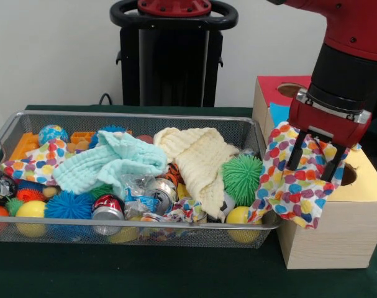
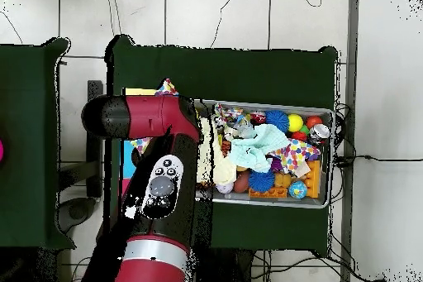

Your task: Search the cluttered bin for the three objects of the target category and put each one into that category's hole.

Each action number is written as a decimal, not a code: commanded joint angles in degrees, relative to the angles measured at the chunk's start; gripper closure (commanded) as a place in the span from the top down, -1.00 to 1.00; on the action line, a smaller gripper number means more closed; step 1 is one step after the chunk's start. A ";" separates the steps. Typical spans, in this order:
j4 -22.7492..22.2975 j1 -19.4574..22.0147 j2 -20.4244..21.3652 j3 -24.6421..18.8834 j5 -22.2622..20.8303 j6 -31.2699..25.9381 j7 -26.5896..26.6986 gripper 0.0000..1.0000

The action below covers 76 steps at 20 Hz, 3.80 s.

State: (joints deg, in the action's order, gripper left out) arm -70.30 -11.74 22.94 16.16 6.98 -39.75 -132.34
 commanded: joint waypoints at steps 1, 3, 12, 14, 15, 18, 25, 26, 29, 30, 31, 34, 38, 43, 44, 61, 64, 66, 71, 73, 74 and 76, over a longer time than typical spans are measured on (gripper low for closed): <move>-4.58 3.36 -9.52 -7.07 -1.33 -4.58 -1.01 -1.00; -5.47 3.17 -7.94 -6.85 -1.12 -5.74 -1.26 -1.00; -1.68 -0.90 -6.06 -1.08 -2.19 -15.20 -5.96 -1.00; -1.29 -1.39 -6.54 -0.51 -2.62 -14.77 -6.34 -1.00; -1.04 -1.46 -6.92 -0.34 -2.64 -14.42 -6.57 -1.00; -0.38 -2.35 -7.63 0.92 -2.97 -14.78 -7.28 -1.00; -3.43 -0.59 -7.26 -2.84 0.08 -8.51 -5.87 -1.00; -4.35 0.27 -7.21 -4.41 0.95 -6.81 -5.20 -1.00; -6.43 2.02 -7.40 -7.84 2.41 -1.43 -3.70 -1.00; -6.96 2.39 -7.25 -8.69 2.76 0.06 -3.49 -1.00; -7.63 3.26 -6.93 -10.12 3.35 1.44 -2.73 -1.00; -10.35 5.87 -5.00 -14.40 4.80 6.09 -0.34 -1.00; -10.01 5.88 -5.09 -14.73 3.52 6.52 -0.32 -1.00; -9.92 6.15 -5.05 -14.97 2.32 6.52 -0.87 -1.00; -10.24 6.15 -4.76 -15.15 2.23 6.51 -0.99 -1.00; -8.87 10.22 -6.53 -20.68 5.63 -10.58 -2.43 -1.00; -7.55 10.05 -7.50 -20.40 7.05 -15.19 -4.51 -1.00; -7.57 9.91 -7.54 -20.30 7.95 -17.27 -5.44 -1.00; -6.95 9.71 -8.14 -19.99 9.44 -25.35 -7.46 -1.00; -6.98 9.46 -8.17 -19.63 9.93 -26.79 -8.10 -1.00; -7.11 9.44 -8.16 -19.60 10.12 -26.76 -7.82 -1.00; -7.32 9.31 -8.19 -19.49 10.29 -26.39 -7.15 -1.00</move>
State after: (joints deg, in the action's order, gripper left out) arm -70.47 -2.10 20.97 2.34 16.69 -52.21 -132.37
